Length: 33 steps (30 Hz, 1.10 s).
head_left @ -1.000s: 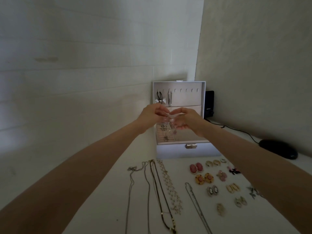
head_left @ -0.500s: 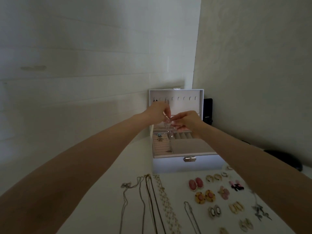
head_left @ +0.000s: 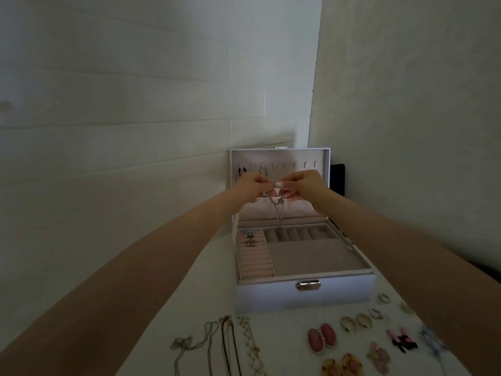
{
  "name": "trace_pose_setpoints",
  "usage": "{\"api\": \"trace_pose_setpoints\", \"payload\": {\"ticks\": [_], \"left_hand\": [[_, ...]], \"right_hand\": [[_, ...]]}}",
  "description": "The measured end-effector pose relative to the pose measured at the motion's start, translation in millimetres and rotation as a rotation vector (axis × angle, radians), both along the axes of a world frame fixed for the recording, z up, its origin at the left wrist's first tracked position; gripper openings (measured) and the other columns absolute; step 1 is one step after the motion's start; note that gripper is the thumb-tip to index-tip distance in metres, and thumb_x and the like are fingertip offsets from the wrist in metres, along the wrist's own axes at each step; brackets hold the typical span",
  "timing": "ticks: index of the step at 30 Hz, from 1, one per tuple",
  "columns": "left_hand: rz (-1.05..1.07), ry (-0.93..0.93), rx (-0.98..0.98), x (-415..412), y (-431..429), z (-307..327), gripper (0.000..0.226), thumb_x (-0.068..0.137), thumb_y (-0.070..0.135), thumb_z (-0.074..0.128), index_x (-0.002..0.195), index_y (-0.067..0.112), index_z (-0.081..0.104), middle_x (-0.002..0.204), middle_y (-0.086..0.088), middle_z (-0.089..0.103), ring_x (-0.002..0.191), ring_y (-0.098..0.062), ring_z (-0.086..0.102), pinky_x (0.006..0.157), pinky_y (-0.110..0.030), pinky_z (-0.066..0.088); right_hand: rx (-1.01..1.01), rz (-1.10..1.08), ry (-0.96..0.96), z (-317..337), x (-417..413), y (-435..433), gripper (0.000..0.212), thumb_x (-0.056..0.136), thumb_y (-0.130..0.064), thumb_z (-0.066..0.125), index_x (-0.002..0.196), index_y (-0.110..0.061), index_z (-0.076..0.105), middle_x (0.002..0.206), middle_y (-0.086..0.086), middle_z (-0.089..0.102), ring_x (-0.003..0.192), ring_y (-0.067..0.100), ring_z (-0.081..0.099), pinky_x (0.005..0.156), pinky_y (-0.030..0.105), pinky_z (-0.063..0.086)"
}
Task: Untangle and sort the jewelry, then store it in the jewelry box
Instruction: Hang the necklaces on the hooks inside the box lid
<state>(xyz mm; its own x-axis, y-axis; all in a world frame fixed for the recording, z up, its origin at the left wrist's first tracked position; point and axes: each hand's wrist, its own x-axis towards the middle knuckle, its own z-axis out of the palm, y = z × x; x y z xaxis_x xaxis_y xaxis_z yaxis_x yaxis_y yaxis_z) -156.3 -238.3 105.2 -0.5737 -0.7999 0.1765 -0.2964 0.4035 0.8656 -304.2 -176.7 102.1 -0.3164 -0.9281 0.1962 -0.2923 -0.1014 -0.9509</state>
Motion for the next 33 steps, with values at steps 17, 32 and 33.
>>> {"api": "trace_pose_setpoints", "payload": {"ticks": [17, 32, 33], "left_hand": [[0.709, 0.160, -0.219, -69, -33, 5, 0.023, 0.077, 0.028, 0.060, 0.086, 0.010, 0.069, 0.085, -0.011, 0.070, 0.085, -0.030, 0.065, 0.065, -0.033, 0.047], [0.631, -0.041, -0.348, -55, -16, -4, 0.018, 0.088, 0.023, 0.057, 0.094, 0.011, 0.069, 0.095, -0.008, 0.069, 0.093, -0.027, 0.063, 0.065, -0.029, 0.038], [0.614, -0.043, -0.360, -53, -14, -7, 0.016, 0.089, 0.023, 0.057, 0.095, 0.013, 0.068, 0.096, -0.006, 0.069, 0.094, -0.025, 0.063, 0.066, -0.029, 0.040]], "right_hand": [[-0.235, -0.563, 0.174, 6, 5, -62, 0.006, 0.076, -0.019, 0.067, 0.074, -0.016, 0.063, 0.065, -0.006, 0.059, 0.069, 0.015, 0.059, 0.061, 0.030, 0.046], [-0.108, -0.426, -0.104, -10, 0, -56, 0.019, 0.077, -0.007, 0.072, 0.063, -0.012, 0.059, 0.069, 0.007, 0.061, 0.066, 0.018, 0.057, 0.065, 0.031, 0.050], [-0.120, -0.408, -0.098, -13, 0, -54, 0.018, 0.076, -0.009, 0.074, 0.065, -0.014, 0.061, 0.072, 0.005, 0.063, 0.068, 0.016, 0.058, 0.068, 0.030, 0.051]]}}
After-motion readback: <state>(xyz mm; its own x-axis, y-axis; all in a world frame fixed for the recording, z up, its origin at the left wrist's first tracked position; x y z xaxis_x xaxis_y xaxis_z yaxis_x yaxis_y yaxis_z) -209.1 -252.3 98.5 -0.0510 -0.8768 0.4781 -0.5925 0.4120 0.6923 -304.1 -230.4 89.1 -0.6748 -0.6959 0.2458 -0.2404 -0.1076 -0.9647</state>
